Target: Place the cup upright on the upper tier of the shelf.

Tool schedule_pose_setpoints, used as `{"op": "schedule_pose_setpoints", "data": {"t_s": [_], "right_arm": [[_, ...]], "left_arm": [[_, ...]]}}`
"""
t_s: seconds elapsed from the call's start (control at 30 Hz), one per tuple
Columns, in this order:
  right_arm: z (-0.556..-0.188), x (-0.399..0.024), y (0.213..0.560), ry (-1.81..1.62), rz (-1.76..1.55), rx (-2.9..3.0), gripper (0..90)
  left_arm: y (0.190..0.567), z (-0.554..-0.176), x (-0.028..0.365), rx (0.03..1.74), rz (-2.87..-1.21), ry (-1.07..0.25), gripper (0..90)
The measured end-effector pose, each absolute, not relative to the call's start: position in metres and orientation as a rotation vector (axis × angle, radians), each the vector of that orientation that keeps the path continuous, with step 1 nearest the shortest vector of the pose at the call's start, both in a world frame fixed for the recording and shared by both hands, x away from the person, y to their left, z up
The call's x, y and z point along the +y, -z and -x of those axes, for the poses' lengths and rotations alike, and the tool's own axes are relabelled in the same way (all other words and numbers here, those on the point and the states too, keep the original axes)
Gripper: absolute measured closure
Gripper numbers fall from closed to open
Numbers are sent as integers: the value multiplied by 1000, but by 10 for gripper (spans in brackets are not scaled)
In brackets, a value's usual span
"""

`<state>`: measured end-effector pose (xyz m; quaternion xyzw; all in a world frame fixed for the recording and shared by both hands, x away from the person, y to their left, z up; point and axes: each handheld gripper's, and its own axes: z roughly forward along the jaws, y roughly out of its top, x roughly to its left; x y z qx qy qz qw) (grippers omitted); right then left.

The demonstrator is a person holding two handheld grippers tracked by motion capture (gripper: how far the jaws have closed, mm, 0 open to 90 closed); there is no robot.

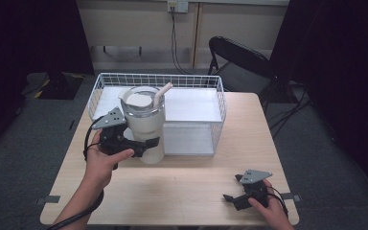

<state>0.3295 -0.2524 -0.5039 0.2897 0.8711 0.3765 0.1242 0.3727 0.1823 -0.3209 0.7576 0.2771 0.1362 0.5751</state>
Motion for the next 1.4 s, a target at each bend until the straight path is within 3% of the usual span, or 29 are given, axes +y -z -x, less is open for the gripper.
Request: {"op": "schedule_pose_setpoints", "data": {"t_s": [0.93,1.4], "right_arm": [[-329,-252,504,-1109,-801,2566,91],[-329,-252,504,-1109,-801,2566,91]], "left_arm": [[302,-377,181,652,-1763,-335,103],[275,-384,180,636,-1749,-355,103]]}}
